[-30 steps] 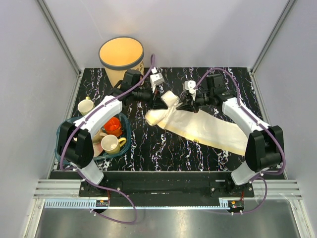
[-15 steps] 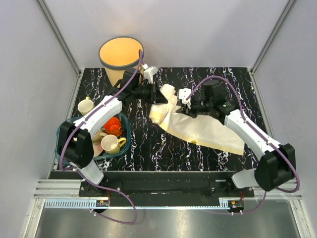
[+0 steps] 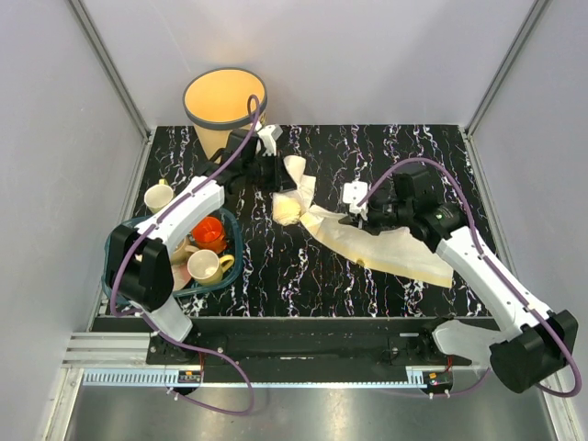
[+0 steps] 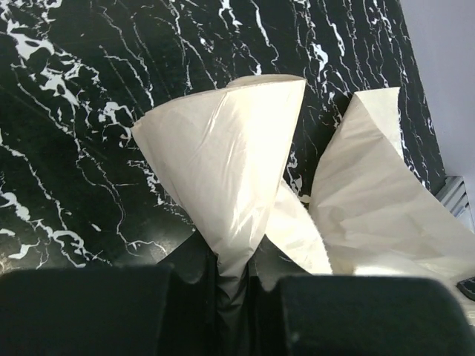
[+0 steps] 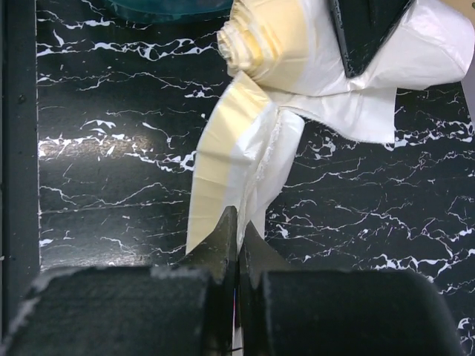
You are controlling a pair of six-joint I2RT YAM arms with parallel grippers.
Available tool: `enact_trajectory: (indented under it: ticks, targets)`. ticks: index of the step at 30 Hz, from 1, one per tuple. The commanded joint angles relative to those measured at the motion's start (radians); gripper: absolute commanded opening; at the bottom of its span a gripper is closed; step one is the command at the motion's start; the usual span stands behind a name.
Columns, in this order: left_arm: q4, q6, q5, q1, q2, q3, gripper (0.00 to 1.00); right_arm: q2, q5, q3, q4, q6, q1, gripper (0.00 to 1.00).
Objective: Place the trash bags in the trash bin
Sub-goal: Tear the trash bag at the center of the board, then place the trash bag at the center of the board.
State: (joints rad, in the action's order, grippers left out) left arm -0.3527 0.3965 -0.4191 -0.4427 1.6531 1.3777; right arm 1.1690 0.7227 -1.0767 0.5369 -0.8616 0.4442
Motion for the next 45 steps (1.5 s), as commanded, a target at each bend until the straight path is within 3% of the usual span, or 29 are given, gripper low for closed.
enact_trajectory:
  ticks: [1,12,19,23,29,37,45]
  targets:
    - [-0.008,-0.056,0.128,0.044,-0.032,0.032,0.0,-0.09,-0.031,0.029,0.118,-0.053,0.002,0.0]
    - [-0.035,-0.091,0.152,0.085,-0.093,-0.029,0.0,-0.242,-0.111,0.101,0.222,-0.019,0.002,0.0]
    - [-0.022,-0.131,-0.021,0.087,-0.162,-0.055,0.0,-0.261,-0.163,0.113,0.223,0.018,0.002,0.0]
    - [-0.084,-0.22,-0.011,0.087,-0.252,-0.039,0.0,-0.23,-0.203,0.098,0.202,0.07,0.002,0.0]
    - [-0.152,-0.231,0.017,0.252,-0.349,0.001,0.0,-0.192,-0.227,0.052,0.202,0.113,0.001,0.0]
    - [-0.302,-0.317,0.016,0.594,-0.116,0.294,0.0,-0.16,-0.233,0.029,0.195,0.124,0.002,0.0]
    - [-0.327,-0.426,0.046,0.717,0.239,0.599,0.0,-0.132,-0.24,0.024,0.189,0.128,0.002,0.0]
